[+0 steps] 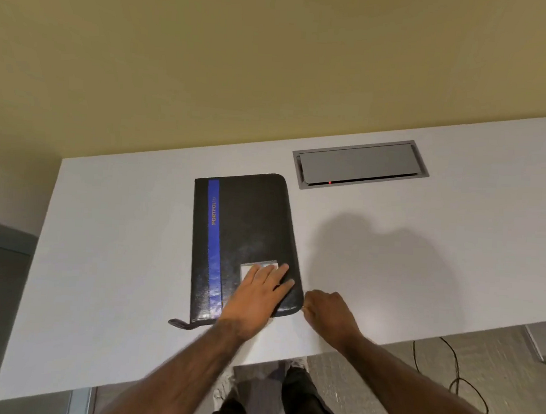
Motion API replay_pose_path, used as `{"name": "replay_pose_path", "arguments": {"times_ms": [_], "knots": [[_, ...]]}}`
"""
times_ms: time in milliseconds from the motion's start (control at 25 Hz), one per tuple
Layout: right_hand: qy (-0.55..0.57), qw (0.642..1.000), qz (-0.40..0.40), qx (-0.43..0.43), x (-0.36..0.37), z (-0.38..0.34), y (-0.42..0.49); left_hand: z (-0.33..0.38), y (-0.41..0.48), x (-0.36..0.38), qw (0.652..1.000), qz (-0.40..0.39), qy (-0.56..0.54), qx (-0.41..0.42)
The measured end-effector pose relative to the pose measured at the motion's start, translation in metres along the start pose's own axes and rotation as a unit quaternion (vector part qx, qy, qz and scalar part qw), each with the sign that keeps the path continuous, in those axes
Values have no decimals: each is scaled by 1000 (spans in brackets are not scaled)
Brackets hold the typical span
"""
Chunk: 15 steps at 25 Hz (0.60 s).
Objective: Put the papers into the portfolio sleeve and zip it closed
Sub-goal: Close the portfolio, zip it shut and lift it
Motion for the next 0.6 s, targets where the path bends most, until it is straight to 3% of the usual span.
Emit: {"name": "replay_pose_path", "arguments": {"times_ms": [120, 240, 480, 600], "knots": [[-5, 998, 4, -56, -7, 6, 7, -1, 66, -6, 998, -41, 47, 25], [-25, 994, 25, -107, -9, 12, 7, -11, 106, -12, 987, -131, 85, 45], [-64, 991, 59, -104, -7, 17, 14, -4, 134, -11, 974, -220, 43, 37], [-59, 992, 75, -77, -12, 22, 29, -5, 135, -12, 973, -231, -1, -19]]}}
Point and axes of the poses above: each hand's wrist, its own y-axis towards the middle knuckle, its own x-axis out of the palm, z = x × y, the point moved 1 cm from there along y, towards the middle knuckle, and after that the axes turned 11 degrees about z, right-handed, at the moved point
